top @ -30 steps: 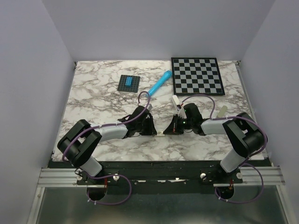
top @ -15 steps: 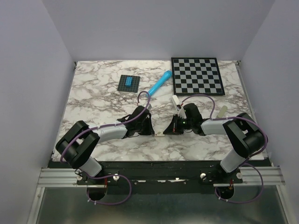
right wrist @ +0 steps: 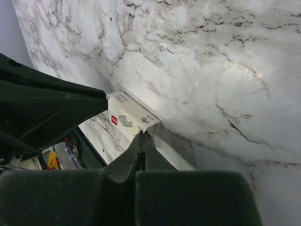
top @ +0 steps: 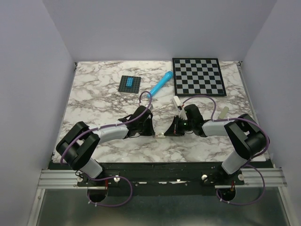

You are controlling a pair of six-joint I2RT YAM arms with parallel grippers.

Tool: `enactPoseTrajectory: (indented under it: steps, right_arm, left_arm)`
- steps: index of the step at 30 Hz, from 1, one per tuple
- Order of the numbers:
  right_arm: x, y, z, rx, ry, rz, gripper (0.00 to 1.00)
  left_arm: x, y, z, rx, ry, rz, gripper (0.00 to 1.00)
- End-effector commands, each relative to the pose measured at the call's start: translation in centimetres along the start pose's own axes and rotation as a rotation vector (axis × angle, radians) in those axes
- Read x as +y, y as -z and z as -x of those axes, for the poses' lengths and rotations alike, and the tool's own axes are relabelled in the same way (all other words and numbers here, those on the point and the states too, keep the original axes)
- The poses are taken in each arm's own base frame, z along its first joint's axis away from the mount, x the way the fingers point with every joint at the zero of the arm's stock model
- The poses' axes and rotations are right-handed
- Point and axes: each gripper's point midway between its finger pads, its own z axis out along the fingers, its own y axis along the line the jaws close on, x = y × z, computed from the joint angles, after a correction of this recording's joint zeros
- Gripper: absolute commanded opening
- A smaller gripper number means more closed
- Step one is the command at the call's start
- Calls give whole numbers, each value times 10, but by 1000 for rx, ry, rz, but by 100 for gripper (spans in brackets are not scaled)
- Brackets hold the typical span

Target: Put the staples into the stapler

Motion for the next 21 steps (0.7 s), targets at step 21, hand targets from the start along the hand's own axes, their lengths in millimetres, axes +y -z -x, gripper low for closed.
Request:
enactPoseTrajectory:
  steps: [21]
  right_arm:
    - [3,0,2,-8,38,-29,1]
  left_arm:
    - [-2,-2,-1,41,-48,31,22]
